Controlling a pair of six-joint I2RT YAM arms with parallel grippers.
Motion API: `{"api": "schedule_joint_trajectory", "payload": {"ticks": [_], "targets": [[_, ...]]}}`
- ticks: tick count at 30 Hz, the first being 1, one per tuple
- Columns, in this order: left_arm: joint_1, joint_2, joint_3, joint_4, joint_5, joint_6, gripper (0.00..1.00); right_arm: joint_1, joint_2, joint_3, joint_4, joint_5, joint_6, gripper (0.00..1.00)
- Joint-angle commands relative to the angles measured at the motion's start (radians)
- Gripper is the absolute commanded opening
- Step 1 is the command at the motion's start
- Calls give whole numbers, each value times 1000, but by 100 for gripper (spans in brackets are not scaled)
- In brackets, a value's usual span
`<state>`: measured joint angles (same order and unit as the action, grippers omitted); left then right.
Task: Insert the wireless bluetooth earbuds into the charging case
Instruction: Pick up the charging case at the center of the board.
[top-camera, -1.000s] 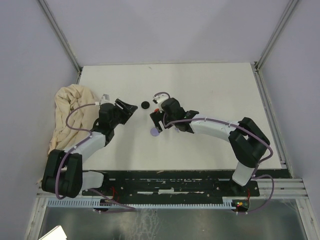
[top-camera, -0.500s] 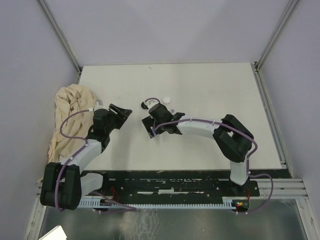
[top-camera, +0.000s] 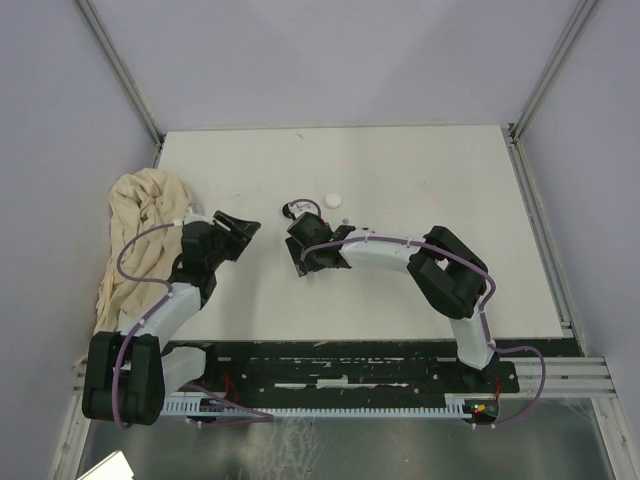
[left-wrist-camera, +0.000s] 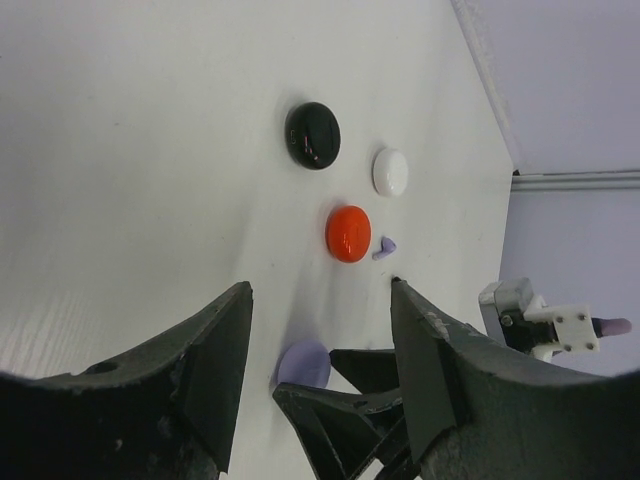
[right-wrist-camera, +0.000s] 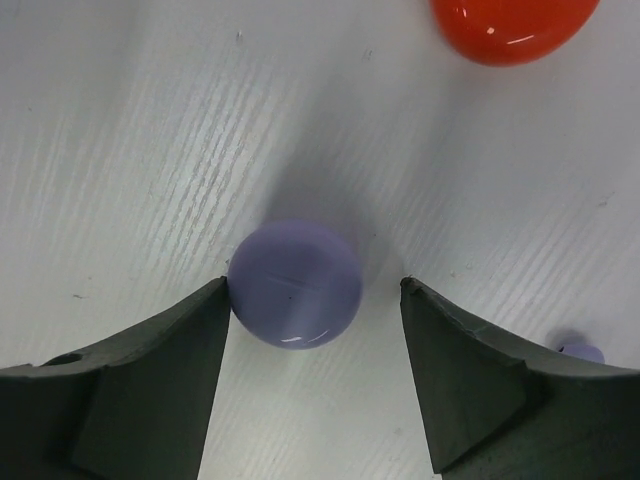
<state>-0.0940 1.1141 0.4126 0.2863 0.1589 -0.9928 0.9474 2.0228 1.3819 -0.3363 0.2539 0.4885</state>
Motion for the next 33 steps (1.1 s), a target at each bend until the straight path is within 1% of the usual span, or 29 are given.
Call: {"api": "schedule_joint_trajectory", "payload": {"ticks": [1, 4, 9, 11, 14, 19, 23, 25, 29, 33], "targets": [[12, -22, -9, 47, 23, 24, 64, 4, 24, 45, -5, 30, 41, 76], [14, -20, -14, 54, 30, 21, 63, 7, 35, 53, -6, 23, 40, 73], [19, -17, -16, 59, 40, 18, 63, 9, 46, 64, -23, 20, 35, 62], [20, -17, -17, 59, 42, 17, 63, 10, 44, 66, -37, 26, 35, 60], [21, -19, -17, 59, 45, 16, 63, 10, 34, 62, -49, 36, 33, 61], [21, -17, -16, 59, 48, 16, 63, 12, 25, 53, -65, 54, 33, 71], [21, -16, -18, 62, 48, 17, 63, 14, 16, 38, -69, 70, 33, 72], [22, -13, -18, 65, 48, 16, 63, 13, 15, 36, -72, 73, 33, 71], [22, -8, -20, 70, 51, 13, 63, 13, 13, 31, -69, 73, 36, 63], [22, -2, -20, 81, 67, 14, 63, 14, 11, 30, -67, 77, 27, 40]]}}
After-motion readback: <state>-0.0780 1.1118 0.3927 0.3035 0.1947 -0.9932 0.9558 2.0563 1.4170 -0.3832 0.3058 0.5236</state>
